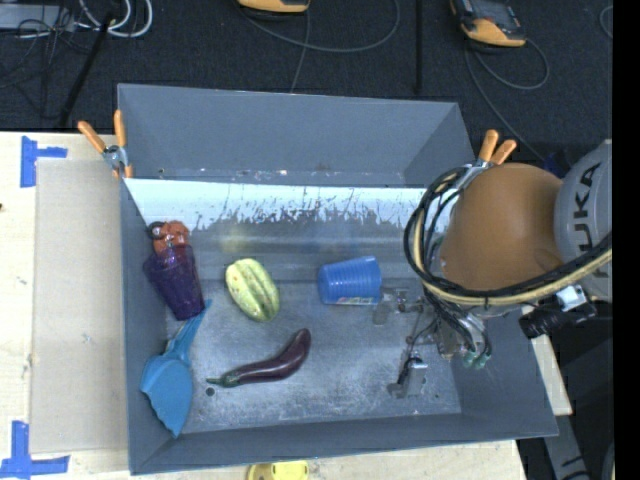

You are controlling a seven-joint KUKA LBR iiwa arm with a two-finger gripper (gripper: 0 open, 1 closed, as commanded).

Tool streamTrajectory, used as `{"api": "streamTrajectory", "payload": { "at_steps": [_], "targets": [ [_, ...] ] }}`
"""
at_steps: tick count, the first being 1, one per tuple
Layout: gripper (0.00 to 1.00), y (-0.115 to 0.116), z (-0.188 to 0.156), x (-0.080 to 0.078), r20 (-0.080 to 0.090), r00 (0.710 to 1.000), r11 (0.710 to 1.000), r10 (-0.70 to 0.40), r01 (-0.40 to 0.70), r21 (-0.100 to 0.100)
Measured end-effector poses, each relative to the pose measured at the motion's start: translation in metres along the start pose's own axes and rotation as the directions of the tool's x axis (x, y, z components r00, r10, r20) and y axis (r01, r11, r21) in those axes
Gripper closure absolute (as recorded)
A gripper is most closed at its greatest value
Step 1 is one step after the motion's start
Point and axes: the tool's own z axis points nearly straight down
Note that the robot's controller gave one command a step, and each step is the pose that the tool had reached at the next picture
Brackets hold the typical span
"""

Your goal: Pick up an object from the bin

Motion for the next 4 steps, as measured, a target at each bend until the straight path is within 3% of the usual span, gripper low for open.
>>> {"api": "streamTrajectory", "payload": {
  "at_steps": [1, 2, 3, 4],
  "targets": [
    [0.00, 0.000, -0.004, -0.002, 0.008, 1.000, 1.000, 0.000, 0.000, 0.000],
    [0.00, 0.046, 0.041, -0.027, 0.016, 1.000, 1.000, 0.006, -0.006, 0.001],
    [0.00, 0.054, 0.093, -0.027, 0.009, 1.000, 1.000, -0.021, 0.021, -0.004],
    [0.00, 0.083, 0.100, -0.014, 0.007, 0.995, 0.995, 0.101, -0.101, 0.001]
  ]
}}
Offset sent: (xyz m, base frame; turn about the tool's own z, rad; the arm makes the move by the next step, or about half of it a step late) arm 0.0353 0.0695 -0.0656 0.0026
